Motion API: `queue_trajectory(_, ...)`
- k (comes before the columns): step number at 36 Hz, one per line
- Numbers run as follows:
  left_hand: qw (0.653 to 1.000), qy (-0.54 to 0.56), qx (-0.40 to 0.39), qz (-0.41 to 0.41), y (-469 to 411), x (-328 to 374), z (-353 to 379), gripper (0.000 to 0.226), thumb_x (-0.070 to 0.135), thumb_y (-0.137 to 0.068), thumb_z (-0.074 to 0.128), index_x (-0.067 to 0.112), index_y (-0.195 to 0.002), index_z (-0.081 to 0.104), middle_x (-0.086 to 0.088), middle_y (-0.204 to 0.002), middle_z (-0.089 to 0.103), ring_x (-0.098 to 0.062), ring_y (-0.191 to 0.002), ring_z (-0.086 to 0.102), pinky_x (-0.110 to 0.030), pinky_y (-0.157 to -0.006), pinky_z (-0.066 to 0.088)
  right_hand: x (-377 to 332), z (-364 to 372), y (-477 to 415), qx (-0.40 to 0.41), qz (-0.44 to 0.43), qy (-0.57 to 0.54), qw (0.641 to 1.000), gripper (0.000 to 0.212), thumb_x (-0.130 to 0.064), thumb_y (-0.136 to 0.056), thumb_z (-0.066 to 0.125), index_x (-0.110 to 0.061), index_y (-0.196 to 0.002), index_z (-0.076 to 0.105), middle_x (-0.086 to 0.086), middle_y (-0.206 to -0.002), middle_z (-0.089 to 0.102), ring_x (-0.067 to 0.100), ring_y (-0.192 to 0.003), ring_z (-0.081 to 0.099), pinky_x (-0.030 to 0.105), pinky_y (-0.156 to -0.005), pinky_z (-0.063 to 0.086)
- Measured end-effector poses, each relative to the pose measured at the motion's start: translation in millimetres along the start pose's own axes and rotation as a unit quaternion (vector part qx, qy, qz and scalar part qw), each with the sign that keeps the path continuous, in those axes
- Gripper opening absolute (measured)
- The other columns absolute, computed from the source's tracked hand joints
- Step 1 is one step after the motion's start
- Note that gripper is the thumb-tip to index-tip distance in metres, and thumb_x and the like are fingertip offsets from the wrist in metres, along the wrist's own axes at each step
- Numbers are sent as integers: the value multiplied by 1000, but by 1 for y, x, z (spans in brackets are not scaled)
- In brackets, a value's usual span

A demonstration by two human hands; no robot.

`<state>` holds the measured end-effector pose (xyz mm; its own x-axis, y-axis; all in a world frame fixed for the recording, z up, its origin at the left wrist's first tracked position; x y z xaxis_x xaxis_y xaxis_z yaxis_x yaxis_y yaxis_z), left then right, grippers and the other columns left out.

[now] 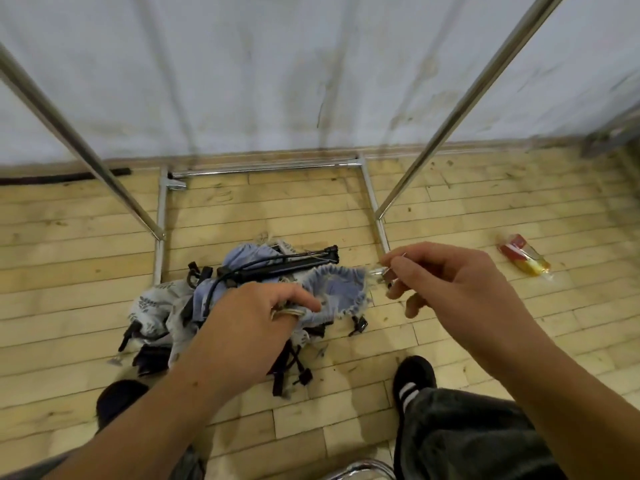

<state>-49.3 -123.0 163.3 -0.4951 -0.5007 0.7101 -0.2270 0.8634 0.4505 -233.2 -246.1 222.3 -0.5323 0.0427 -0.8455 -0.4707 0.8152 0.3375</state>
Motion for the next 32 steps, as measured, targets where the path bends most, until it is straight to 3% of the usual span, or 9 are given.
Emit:
queue_trajectory(4, 1000, -12, 7, 13, -2, 4, 2, 35, 19, -103, 57, 52, -94, 67, 30, -109, 63, -3, -55, 58, -15, -54, 46, -9, 30, 2, -77, -56, 74, 993, 16, -34, -95, 64, -43, -99, 76, -18, -80, 74, 4, -60, 65, 25, -53, 54)
queue_trajectory(7, 1000, -7, 14, 24, -3, 6, 4, 37, 21, -100, 60, 57, -92, 65, 37, -107, 59, -1, -82, 65, -8, -71, 48, -3, 47, 0, -95, -98, 143, 980, 19, -42, -91, 63, -48, -104, 75, -35, -90, 69, 0, -75, 69, 16, -67, 55)
queue_trajectory(9, 999, 11, 21, 33, -2, 4, 6, 35, 21, -99, 60, 55, -92, 67, 39, -100, 64, -11, -89, 68, -18, -79, 51, 3, 52, -3, -95, -108, 173, 974, 22, -43, -92, 61, -47, -108, 76, -37, -85, 67, -4, -79, 68, 13, -71, 54)
queue_trajectory(12, 998, 35, 39, 43, 3, 4, 4, 35, 18, -97, 61, 51, -89, 70, 31, -98, 68, -15, -79, 68, -30, -73, 52, 8, 52, -6, -83, -124, 218, 965, 30, -46, -95, 53, -44, -115, 75, -44, -74, 56, -14, -80, 65, 8, -72, 51)
queue_trajectory(16, 998, 25, 42, 51, 6, 4, 5, 34, 16, -93, 66, 48, -82, 70, 37, -98, 60, 21, -92, 54, -5, -74, 42, 16, 49, -13, -63, -139, 264, 952, 25, -30, -104, 56, -35, -118, 76, -40, -74, 47, -25, -75, 54, 1, -70, 42)
queue_trajectory(19, 999, 4, 34, 42, 4, -5, 9, 31, 22, -91, 66, 52, -86, 71, 36, -114, 58, 18, -112, 48, -10, -89, 39, 22, 47, -16, -49, -144, 285, 947, 22, -24, -105, 59, -30, -116, 77, -30, -77, 55, -27, -72, 51, -1, -68, 39)
queue_trajectory(22, 999, -3, 34, 41, 5, -7, 10, 36, 18, -91, 68, 53, -82, 71, 39, -120, 54, 18, -118, 44, -4, -90, 35, 24, 45, -16, -33, -148, 284, 947, 20, -21, -104, 60, -25, -112, 77, -24, -76, 58, -26, -68, 52, -2, -65, 38)
queue_trajectory(29, 998, -25, 46, 38, 0, -9, 4, 42, 17, -92, 66, 56, -77, 64, 46, -113, 44, 26, -109, 40, -10, -97, 34, 24, 40, -19, 10, -167, 301, 939, 17, -14, -100, 66, -20, -109, 80, -18, -67, 58, -29, -66, 49, -6, -63, 36)
queue_trajectory(32, 997, -49, 57, 26, -2, -12, -1, 44, 13, -94, 66, 53, -76, 63, 44, -107, 47, 17, -93, 51, -6, -79, 37, 27, 37, -22, 12, -160, 317, 935, 19, -17, -101, 65, -24, -110, 80, -19, -63, 53, -26, -71, 52, -4, -67, 37)
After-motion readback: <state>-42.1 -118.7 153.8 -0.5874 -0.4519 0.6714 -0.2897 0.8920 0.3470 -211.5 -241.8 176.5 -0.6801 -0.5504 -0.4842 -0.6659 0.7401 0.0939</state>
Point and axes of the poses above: each hand's wrist, its own y-axis away from the middle knuckle, its own z-axis out of the palm, x = y × z, the point moved 7 cm from there along -y, towards the middle knuckle
